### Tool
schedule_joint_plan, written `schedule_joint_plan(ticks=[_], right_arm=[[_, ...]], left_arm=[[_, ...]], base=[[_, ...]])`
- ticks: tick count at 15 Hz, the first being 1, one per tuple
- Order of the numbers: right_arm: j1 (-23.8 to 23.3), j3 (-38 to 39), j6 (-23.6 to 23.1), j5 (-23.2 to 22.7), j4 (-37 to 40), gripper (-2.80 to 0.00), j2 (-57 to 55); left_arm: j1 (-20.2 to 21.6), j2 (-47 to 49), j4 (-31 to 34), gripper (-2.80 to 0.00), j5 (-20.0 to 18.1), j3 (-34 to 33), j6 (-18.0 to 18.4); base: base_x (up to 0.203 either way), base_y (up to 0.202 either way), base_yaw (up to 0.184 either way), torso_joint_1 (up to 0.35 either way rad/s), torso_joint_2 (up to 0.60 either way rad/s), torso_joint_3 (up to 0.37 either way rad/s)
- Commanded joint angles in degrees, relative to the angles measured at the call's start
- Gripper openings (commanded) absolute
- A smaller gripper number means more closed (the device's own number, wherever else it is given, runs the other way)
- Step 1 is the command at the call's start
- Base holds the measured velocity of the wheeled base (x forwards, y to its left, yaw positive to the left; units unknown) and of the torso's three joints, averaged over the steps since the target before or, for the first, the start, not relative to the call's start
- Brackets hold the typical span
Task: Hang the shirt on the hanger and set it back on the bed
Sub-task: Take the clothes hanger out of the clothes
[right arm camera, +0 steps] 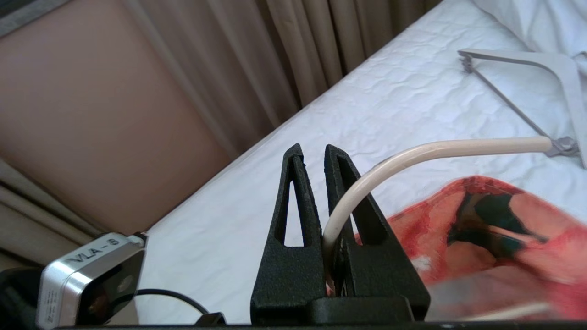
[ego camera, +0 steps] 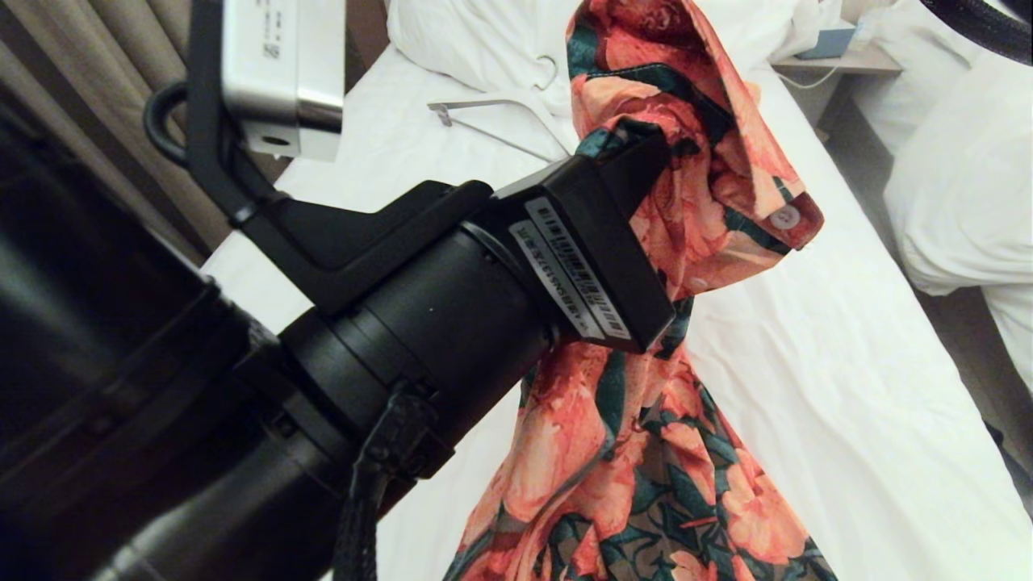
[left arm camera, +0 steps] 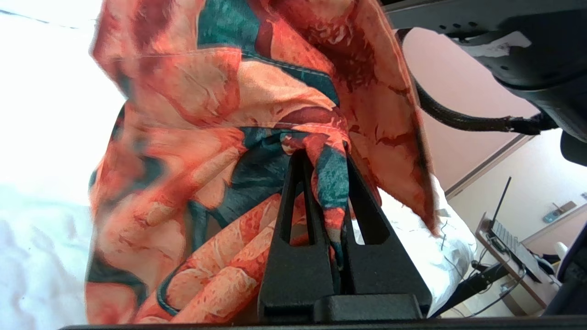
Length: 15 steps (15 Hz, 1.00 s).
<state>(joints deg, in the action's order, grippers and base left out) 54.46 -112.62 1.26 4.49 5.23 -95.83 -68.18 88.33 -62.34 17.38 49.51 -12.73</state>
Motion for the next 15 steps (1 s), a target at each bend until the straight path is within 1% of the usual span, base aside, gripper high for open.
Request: schedule_joint_plan(ticks=[1,3,5,6,9,12,14,15], right_arm=[[0.29,-0.06,0.06,0.00,-0.04,-2.80,-0.06],[0.30,-0.06,0.06,0.08,-0.04,-2.80,0.12],[0.30,-0.06,0.06,0.98,-0.04,-2.80,0.29],[0.30,-0.06,-0.03,1.78,-0.04,-2.80,0.29],[0.30,-0.06,-0.02,2.54,-2.94,-2.80,0.12],[0.22,-0.15,-1.67,4.27,-3.67,-2.80,-0.23],[0.30,-0.23,-1.78,4.98,-3.74,-2.80,-0.23],[0.21,-0.23,-1.81,5.14,-3.74,-2.80,-0.22]], left_arm=[[0.03,-0.23,-0.32,-2.80,0.02,-0.11,-0.11],[0.01,-0.66,-0.26,-2.80,-0.40,-0.49,-0.06],[0.02,-1.97,0.22,-2.80,-2.98,-1.14,0.13],[0.06,-3.02,1.25,-2.80,-3.69,-1.58,0.37],[0.26,-6.15,8.85,-2.80,-4.02,-1.30,2.31],[1.22,-8.05,10.98,-2.80,-4.15,-1.21,4.58],[2.34,-8.27,11.57,-2.80,-3.99,-0.47,5.37],[2.98,-8.51,13.25,-2.80,-3.83,-0.10,5.71]], base=[[0.000,0.000,0.000,0.000,0.00,0.000],[0.000,0.000,0.000,0.000,0.00,0.000],[0.000,0.000,0.000,0.000,0.00,0.000],[0.000,0.000,0.000,0.000,0.00,0.000],[0.000,0.000,0.000,0.000,0.00,0.000],[0.000,0.000,0.000,0.000,0.00,0.000],[0.000,0.000,0.000,0.000,0.00,0.000],[0.000,0.000,0.000,0.000,0.00,0.000]])
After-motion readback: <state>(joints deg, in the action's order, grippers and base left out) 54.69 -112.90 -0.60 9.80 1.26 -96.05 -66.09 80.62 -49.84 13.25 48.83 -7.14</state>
